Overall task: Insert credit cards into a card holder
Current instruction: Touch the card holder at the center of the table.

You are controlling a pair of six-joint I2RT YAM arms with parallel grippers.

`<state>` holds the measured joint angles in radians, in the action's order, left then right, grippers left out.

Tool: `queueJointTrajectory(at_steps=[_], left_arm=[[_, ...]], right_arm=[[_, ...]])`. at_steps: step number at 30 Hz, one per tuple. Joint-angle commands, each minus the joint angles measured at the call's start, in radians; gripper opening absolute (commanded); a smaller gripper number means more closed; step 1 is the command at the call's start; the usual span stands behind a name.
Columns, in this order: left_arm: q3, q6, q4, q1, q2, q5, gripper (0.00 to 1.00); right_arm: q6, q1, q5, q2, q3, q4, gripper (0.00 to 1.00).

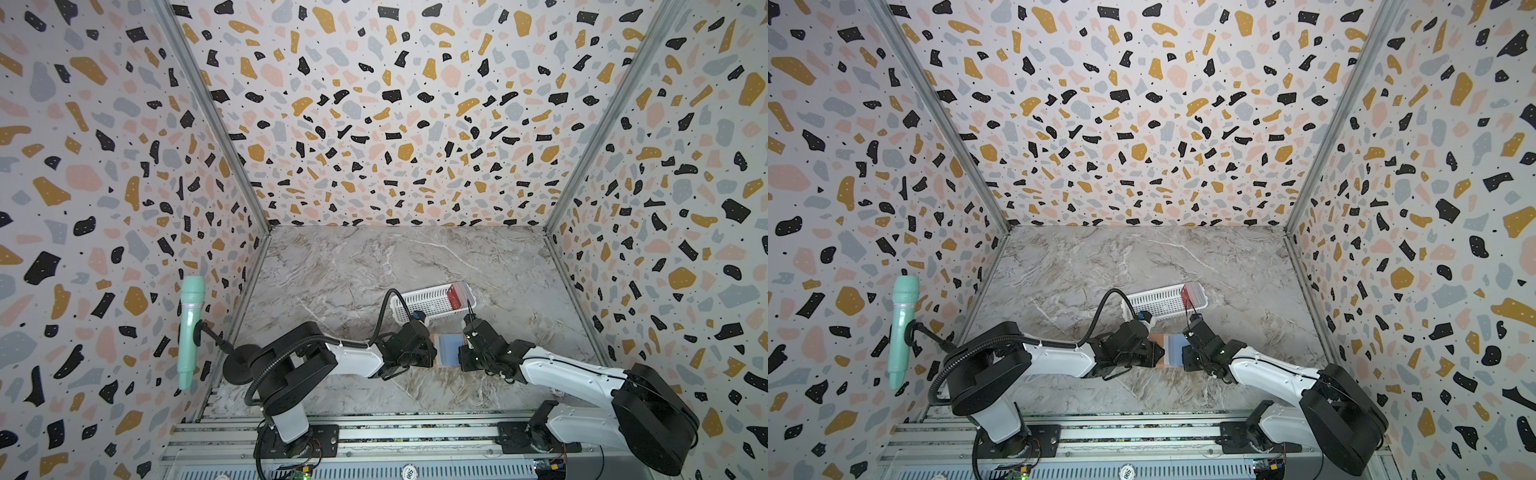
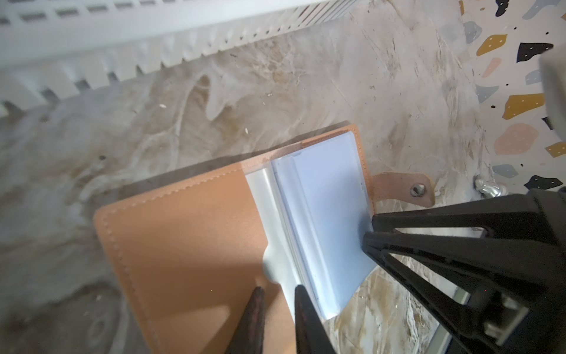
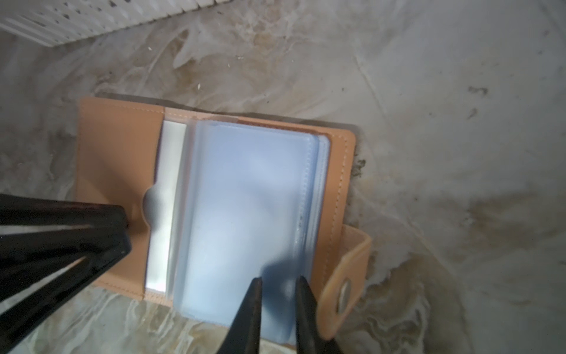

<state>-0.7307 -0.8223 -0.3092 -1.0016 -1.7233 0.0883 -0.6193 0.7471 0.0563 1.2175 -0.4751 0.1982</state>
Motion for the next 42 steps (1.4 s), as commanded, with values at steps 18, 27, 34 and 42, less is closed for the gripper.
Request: queueJointTrajectory(at_steps=[18, 27, 34, 42], left_arm=[[0.095, -0.02, -0.165, -0.008, 0.07, -0.02, 0.23], [0.094, -0.004, -0.255, -0.008, 0.14, -0.038, 0.3], [0.067, 0.001, -0.284, -0.008, 0.162, -0.079, 0.39], [0.025, 0.008, -0.263, -0.003, 0.162, -0.118, 0.49]], right_arm=[[0.004, 0.005, 0.013, -0.125, 0.001, -0.028, 0.22], [0.056, -0.025, 0.033, -0.183, -0.042, -0.028, 0.28], [0.193, -0.164, -0.003, -0.155, -0.168, 0.006, 0.49], [0.33, -0.346, -0.106, -0.045, -0.283, -0.023, 0.9]])
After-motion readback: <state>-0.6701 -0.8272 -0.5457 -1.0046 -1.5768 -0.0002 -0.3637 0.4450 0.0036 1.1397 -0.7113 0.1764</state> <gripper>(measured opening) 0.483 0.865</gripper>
